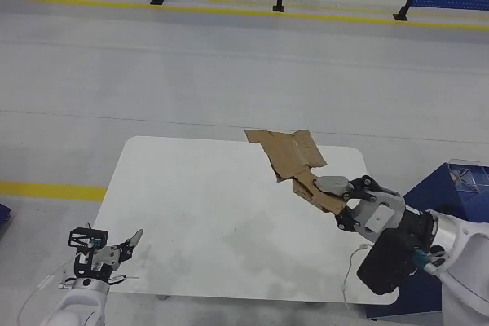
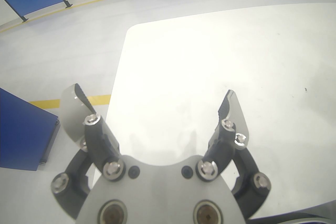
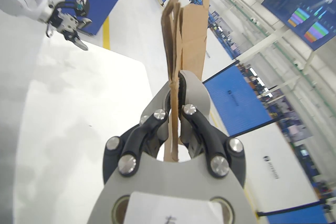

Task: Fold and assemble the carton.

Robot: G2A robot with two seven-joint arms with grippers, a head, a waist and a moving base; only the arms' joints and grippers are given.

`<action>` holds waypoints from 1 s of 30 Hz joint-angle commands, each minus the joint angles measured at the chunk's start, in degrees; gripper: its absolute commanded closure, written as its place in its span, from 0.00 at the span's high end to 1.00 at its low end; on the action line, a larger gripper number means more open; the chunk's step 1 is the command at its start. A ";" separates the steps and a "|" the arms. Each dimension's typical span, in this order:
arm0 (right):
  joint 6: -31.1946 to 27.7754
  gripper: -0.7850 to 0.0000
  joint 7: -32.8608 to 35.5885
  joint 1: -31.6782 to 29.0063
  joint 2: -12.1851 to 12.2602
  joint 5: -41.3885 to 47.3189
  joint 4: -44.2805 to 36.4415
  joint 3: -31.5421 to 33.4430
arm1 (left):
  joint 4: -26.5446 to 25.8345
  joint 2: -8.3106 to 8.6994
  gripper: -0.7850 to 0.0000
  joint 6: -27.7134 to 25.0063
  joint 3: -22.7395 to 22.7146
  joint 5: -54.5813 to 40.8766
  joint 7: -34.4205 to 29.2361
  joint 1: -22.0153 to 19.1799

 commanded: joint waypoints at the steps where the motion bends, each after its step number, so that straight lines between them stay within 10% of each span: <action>1: 5.23 0.00 -15.04 -0.54 0.67 -19.63 -0.01 -2.17 | 0.00 0.00 1.00 0.00 0.00 0.00 0.00 0.00; 5: 28.12 0.00 -33.90 -8.14 2.51 -53.64 -0.01 -7.59 | 0.00 0.00 1.00 0.00 0.00 0.00 0.00 0.00; 8: 40.25 0.00 -36.63 -15.93 2.82 -62.98 -0.01 -9.89 | 0.00 0.00 1.00 0.00 0.00 0.00 0.00 0.00; 18: 56.14 0.00 -34.77 -24.13 3.19 -79.93 -0.01 -15.59 | 0.00 0.00 1.00 0.00 0.00 0.00 0.00 0.00; 22: 50.50 0.00 -36.82 -22.65 3.05 -64.80 -0.01 -14.00 | 0.00 0.00 1.00 0.00 0.00 0.00 0.00 0.00; 30: 7.49 0.00 -37.69 -16.85 3.41 -3.72 -0.01 -0.48 | 0.00 0.00 1.00 0.00 0.00 0.00 0.00 0.00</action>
